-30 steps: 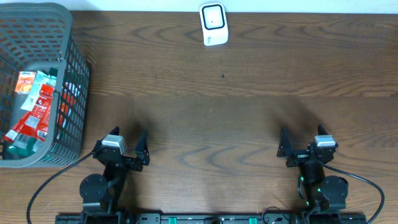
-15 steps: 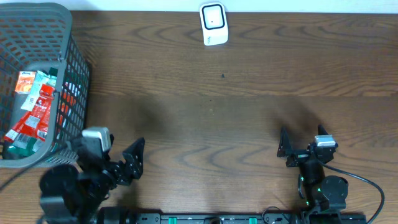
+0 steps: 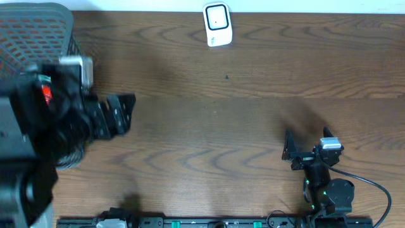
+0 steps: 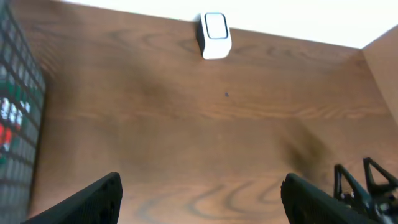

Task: Scan the item barcode
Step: 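Reach the left gripper into the grey basket and grasp a red HACKS bag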

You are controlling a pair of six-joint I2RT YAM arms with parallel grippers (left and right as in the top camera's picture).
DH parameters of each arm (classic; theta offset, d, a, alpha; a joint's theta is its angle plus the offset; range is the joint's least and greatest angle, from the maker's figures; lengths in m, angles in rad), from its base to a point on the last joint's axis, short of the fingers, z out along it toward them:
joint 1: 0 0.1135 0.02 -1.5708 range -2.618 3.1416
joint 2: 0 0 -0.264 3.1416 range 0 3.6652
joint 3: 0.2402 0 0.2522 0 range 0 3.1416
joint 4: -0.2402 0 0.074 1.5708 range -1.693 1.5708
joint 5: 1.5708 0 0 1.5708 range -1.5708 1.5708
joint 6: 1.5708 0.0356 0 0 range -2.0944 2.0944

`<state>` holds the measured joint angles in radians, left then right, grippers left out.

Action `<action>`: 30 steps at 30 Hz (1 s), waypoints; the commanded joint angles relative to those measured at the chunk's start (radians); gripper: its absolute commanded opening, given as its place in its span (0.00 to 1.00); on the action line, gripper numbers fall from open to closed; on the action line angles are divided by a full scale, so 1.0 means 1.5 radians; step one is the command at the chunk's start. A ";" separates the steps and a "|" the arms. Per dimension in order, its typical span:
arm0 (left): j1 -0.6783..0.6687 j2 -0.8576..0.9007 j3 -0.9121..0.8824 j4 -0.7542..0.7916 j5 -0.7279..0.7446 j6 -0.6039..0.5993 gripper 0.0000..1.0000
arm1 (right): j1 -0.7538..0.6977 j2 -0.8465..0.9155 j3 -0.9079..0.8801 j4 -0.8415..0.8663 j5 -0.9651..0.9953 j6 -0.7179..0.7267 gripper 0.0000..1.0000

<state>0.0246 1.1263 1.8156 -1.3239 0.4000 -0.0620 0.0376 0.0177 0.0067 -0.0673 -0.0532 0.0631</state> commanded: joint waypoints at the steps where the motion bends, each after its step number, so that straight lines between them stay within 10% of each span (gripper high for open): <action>1: 0.002 0.083 0.089 -0.030 -0.056 0.019 0.83 | -0.011 -0.002 -0.001 -0.003 -0.003 -0.006 0.99; 11: 0.007 0.142 0.094 -0.019 -0.193 0.051 0.82 | -0.011 -0.002 -0.001 -0.003 -0.003 -0.006 0.99; 16: 0.060 0.138 0.094 -0.003 -0.291 -0.008 0.25 | -0.011 -0.002 -0.001 -0.003 -0.003 -0.006 0.99; 21: 0.170 0.140 0.094 0.036 -0.296 -0.056 0.10 | -0.011 -0.002 -0.001 -0.003 -0.003 -0.006 0.99; 28: 0.316 0.184 0.090 0.083 -0.300 -0.125 0.26 | -0.011 -0.002 -0.001 -0.003 -0.003 -0.006 0.99; 30: 0.350 0.221 0.090 0.084 -0.300 -0.125 0.61 | -0.011 -0.002 -0.001 -0.003 -0.003 -0.006 0.99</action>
<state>0.4942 1.3911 1.9388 -1.1999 -0.0334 -0.2146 0.0376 0.0177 0.0067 -0.0673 -0.0532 0.0631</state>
